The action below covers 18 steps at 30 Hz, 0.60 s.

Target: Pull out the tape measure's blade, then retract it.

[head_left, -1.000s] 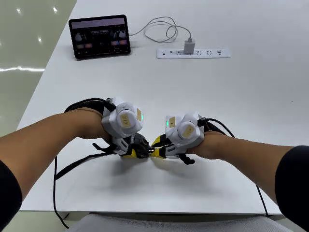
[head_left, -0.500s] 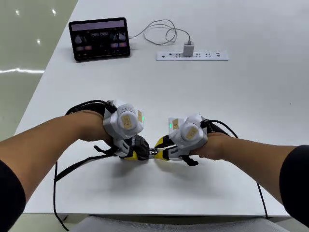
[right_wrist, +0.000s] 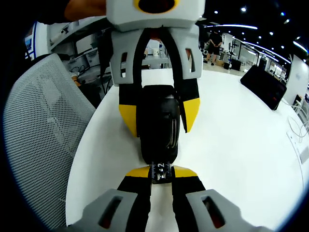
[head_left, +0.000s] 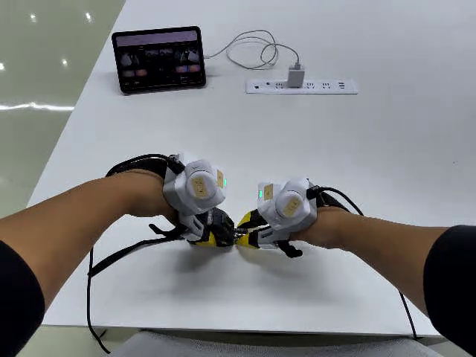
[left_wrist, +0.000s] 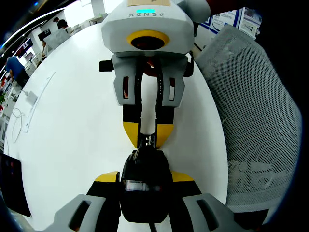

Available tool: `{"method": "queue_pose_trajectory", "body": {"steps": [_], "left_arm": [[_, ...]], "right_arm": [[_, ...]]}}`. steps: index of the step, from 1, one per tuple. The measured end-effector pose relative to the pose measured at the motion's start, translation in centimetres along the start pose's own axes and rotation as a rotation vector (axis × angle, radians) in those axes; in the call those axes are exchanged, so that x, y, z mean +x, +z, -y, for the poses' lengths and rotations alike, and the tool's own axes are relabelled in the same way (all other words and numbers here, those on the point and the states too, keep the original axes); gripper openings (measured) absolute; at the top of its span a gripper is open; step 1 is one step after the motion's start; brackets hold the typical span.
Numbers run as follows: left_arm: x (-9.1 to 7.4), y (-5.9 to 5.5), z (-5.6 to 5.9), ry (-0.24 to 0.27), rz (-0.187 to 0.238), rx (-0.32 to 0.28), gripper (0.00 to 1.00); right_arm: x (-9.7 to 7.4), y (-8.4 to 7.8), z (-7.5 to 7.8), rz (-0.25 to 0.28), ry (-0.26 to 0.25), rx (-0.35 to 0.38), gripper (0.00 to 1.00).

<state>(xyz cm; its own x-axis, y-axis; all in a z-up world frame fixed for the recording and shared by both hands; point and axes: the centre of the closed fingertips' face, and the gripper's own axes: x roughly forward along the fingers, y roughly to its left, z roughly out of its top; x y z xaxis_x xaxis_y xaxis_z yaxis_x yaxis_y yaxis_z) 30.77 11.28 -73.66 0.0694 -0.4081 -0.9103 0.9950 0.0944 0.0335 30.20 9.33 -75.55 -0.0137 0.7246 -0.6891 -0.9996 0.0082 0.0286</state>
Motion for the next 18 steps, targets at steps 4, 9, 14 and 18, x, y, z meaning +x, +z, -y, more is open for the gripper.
{"method": "queue_pose_trajectory", "body": {"steps": [4,9,14,18], "left_arm": [[-0.3,-0.2,-0.2,0.000,0.020,-0.017,0.34],[-0.2,-0.1,-0.2,0.006,0.019,-0.022,0.34],[-0.2,-0.1,-0.1,0.006,0.018,-0.023,0.34],[-0.2,-0.1,-0.1,0.007,0.013,-0.017,0.34]], "right_arm": [[-0.4,-0.3,0.0,0.008,0.011,0.019,0.10],[-0.8,-0.8,0.0,-0.003,0.006,0.005,0.10],[-0.9,-1.0,0.1,-0.009,0.000,-0.003,0.10],[-1.2,-1.3,-0.1,-0.009,0.001,-0.007,0.10]]}}
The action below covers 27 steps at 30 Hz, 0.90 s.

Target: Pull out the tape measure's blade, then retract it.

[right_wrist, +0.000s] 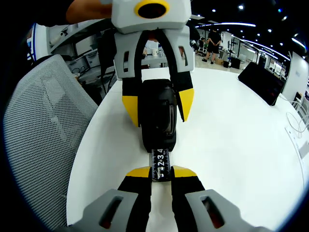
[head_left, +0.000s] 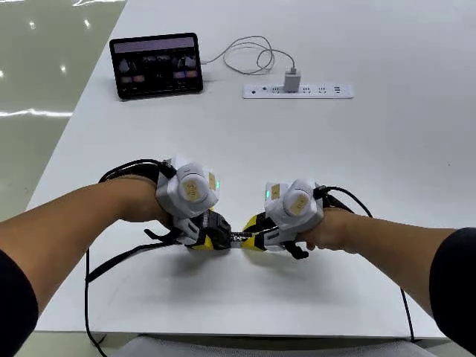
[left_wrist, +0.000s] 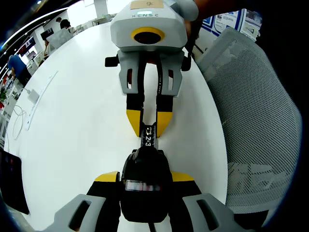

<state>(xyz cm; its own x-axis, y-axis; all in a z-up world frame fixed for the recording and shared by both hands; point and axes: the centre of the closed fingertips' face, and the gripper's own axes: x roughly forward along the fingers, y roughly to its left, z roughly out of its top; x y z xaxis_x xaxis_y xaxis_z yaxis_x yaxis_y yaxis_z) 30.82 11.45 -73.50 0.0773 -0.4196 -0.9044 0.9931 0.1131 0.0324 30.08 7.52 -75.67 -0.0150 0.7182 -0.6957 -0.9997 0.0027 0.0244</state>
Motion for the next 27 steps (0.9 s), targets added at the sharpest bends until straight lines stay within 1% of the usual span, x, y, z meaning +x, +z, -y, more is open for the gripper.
{"method": "queue_pose_trajectory", "body": {"steps": [3,4,9,14,23,27], "left_arm": [[0.0,0.0,0.0,0.002,-0.001,-0.003,0.34],[0.0,0.0,0.0,0.002,-0.001,-0.003,0.34],[0.0,0.0,0.0,0.002,-0.001,-0.010,0.34],[0.0,0.0,0.1,0.004,-0.003,-0.005,0.34],[0.0,0.0,0.1,0.007,0.001,-0.021,0.34],[-0.1,0.0,0.1,0.011,-0.002,-0.018,0.34]], "right_arm": [[-0.2,-0.2,0.1,-0.001,-0.006,-0.002,0.10],[-0.4,-0.3,0.2,-0.001,-0.007,0.009,0.10],[-1.0,-0.9,0.3,-0.007,-0.014,0.016,0.11],[-1.1,-1.1,0.1,-0.016,-0.011,0.012,0.11],[-1.5,-1.5,0.3,-0.028,-0.016,0.004,0.11],[-1.7,-1.7,0.3,-0.033,-0.016,0.002,0.11]]}}
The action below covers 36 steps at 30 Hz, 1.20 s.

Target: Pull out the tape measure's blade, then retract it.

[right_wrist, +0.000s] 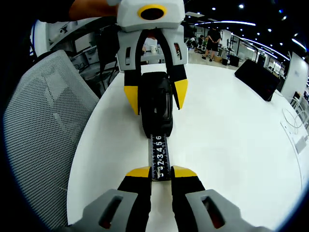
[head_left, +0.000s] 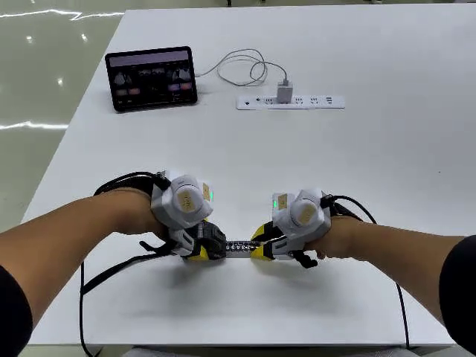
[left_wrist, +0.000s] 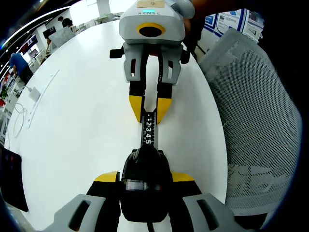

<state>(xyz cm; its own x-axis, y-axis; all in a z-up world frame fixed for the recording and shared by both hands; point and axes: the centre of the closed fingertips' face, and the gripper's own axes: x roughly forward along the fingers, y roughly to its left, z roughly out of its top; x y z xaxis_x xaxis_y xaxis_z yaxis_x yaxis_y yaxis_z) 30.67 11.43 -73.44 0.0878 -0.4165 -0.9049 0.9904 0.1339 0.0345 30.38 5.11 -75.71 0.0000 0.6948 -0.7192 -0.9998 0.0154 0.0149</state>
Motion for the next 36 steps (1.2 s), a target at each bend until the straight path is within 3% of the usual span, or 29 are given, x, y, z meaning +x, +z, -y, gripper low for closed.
{"method": "queue_pose_trajectory", "body": {"steps": [36], "left_arm": [[0.0,0.0,0.1,-0.002,0.011,0.003,0.34]], "right_arm": [[-1.7,-1.5,0.0,-0.034,-0.006,-0.001,0.10]]}}
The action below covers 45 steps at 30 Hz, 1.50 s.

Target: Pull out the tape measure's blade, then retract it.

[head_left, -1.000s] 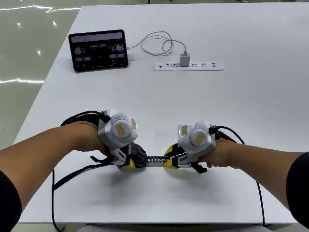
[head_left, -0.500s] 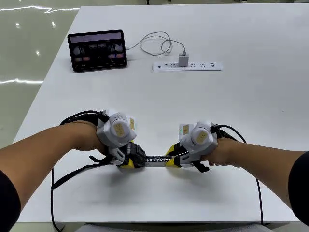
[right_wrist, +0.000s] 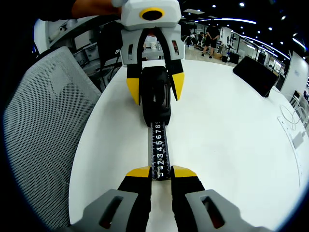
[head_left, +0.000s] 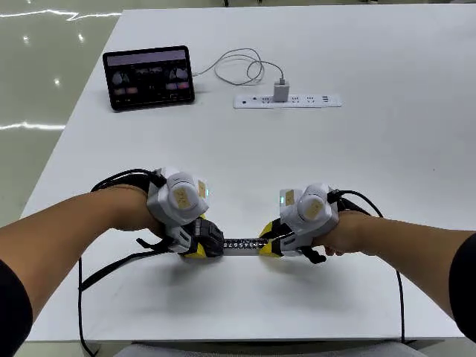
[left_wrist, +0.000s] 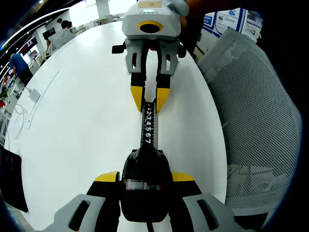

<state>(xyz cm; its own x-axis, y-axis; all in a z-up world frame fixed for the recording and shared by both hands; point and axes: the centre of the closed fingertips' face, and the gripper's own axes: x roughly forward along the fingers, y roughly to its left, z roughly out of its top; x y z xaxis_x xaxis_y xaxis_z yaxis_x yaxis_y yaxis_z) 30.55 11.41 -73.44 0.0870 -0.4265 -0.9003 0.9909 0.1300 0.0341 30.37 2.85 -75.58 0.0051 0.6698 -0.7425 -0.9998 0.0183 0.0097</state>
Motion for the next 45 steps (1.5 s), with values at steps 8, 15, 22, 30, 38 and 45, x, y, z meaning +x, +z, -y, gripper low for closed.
{"method": "queue_pose_trajectory", "body": {"steps": [8,15,22,30,38,45], "left_arm": [[0.0,0.0,-0.1,0.002,0.001,-0.005,0.34],[0.0,0.0,-0.1,0.005,0.000,-0.008,0.34],[0.0,0.0,0.0,0.005,0.000,-0.009,0.34],[0.0,0.0,0.0,0.005,0.000,-0.008,0.34],[0.0,0.1,0.0,0.008,0.002,-0.010,0.34],[0.1,0.2,0.1,0.010,0.006,-0.014,0.35]], "right_arm": [[-0.5,-0.7,0.2,-0.007,-0.002,0.005,0.10],[-1.2,-1.4,0.3,-0.015,-0.008,0.007,0.10],[-1.6,-1.8,0.3,-0.017,-0.009,0.018,0.10],[-2.0,-2.2,0.2,-0.018,-0.014,0.028,0.10],[-2.4,-2.8,0.2,-0.025,-0.019,0.030,0.10],[-2.7,-3.2,0.2,-0.026,-0.019,0.037,0.10]]}}
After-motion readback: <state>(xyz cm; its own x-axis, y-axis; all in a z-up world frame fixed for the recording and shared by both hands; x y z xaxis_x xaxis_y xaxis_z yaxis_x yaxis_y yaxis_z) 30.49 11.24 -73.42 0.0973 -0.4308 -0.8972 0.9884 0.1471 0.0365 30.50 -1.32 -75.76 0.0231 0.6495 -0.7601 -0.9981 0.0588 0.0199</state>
